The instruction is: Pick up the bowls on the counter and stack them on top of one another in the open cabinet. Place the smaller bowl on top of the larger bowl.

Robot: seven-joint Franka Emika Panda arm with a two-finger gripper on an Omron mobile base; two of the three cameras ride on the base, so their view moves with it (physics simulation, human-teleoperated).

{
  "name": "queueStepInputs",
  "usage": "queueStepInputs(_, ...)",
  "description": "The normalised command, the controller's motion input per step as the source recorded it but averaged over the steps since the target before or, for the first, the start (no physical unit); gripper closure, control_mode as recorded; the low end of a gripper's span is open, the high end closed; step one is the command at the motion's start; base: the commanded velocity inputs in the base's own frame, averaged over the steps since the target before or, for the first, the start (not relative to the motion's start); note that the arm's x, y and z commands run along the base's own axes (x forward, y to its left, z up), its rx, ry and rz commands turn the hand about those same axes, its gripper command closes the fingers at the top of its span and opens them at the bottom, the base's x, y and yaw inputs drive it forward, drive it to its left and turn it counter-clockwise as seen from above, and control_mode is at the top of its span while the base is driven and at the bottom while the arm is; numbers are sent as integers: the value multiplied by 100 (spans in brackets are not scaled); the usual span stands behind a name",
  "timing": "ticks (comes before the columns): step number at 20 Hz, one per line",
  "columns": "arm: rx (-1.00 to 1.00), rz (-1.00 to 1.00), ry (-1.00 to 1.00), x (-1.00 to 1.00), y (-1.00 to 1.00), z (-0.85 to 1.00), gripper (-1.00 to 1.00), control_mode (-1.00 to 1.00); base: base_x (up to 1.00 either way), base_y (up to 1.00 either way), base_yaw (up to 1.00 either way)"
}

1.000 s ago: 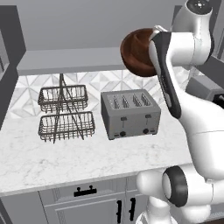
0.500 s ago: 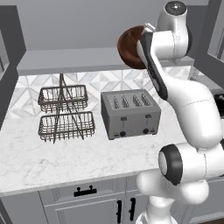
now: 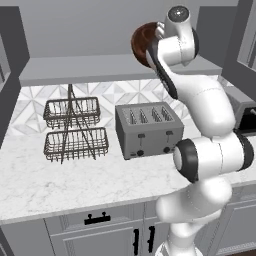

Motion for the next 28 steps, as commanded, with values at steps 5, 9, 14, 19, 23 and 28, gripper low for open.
queueStepInputs(5, -1, -2, -7, 27, 0, -9, -100, -100, 0, 0, 0)
queueStepInputs(9, 0, -2, -25, -35, 0, -7, -100, -100, 0, 0, 0)
queueStepInputs(14, 0, 0, -36, -98, 0, -33, -100, -100, 0, 0, 0)
queueStepInputs(19, 0, 0, -31, -100, 0, -88, -100, -100, 0, 0, 0)
queueStepInputs(23, -8, 0, -4, -100, 0, -100, -100, -100, 0, 0, 0)
queueStepInputs(28, -31, 0, 8, -100, 7, -100, -100, -100, 0, 0, 0)
